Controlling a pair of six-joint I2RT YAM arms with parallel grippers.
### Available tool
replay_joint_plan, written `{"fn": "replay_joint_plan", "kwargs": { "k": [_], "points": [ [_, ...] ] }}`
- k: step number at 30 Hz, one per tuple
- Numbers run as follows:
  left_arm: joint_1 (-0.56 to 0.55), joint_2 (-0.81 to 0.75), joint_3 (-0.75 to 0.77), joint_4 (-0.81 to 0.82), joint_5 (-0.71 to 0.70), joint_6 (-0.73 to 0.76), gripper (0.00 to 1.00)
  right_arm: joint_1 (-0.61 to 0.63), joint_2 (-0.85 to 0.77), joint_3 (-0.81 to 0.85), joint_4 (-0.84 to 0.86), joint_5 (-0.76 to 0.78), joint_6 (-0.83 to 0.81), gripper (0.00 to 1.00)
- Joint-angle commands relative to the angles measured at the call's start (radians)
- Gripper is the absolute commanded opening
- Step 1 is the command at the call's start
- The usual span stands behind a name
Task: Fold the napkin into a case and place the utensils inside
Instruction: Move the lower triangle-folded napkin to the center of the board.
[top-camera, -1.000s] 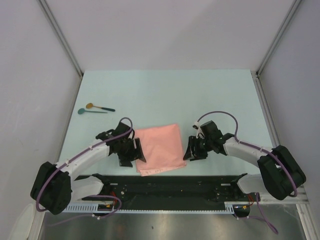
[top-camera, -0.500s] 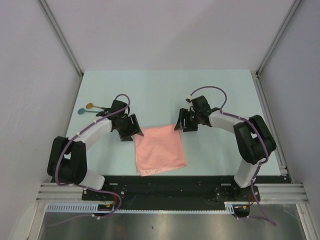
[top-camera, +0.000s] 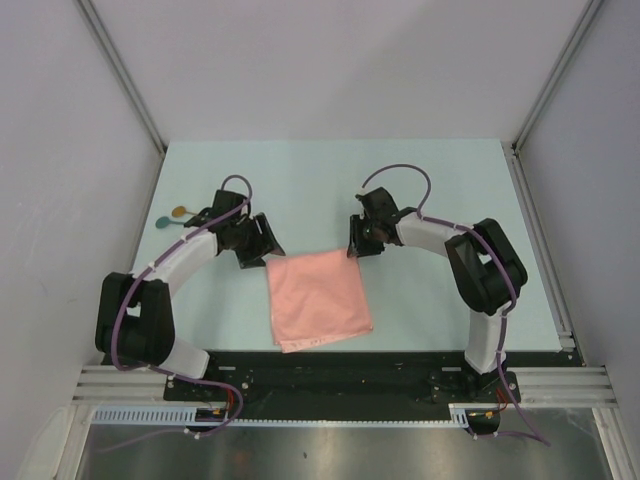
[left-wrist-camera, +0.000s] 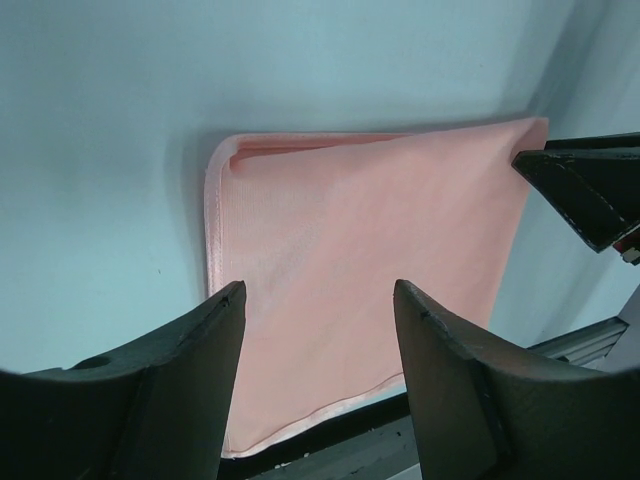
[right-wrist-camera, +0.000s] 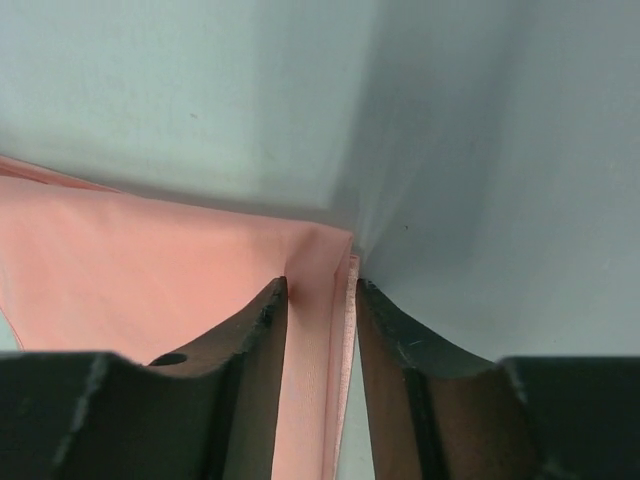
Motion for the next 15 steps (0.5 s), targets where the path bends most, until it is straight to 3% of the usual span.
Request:
{"fn": "replay_joint_plan", "kwargs": {
  "k": [1,3,6,7,15],
  "points": [
    [0.028,-0.011,0.007,0.041,0.033,0.027,0.66,0.007,0.044,0.024,-0.021,0.076,-0.007,0.34],
    [0.035,-0.008,0.007,0.041,0.034,0.028,0.65,-0.003,0.043,0.006,0.007,0.079,0.0,0.29],
    [0.042,-0.003,0.001,0.049,0.04,0.03,0.65,-0.031,0.033,-0.002,0.024,0.09,-0.005,0.12],
    [0.043,0.0,-0.001,0.055,0.044,0.033,0.65,-0.037,0.032,0.0,0.028,0.088,-0.011,0.02],
    [0.042,0.096,0.011,0.136,0.103,0.01,0.65,-0.125,0.041,0.038,0.028,0.116,-0.121,0.0]
  ]
}}
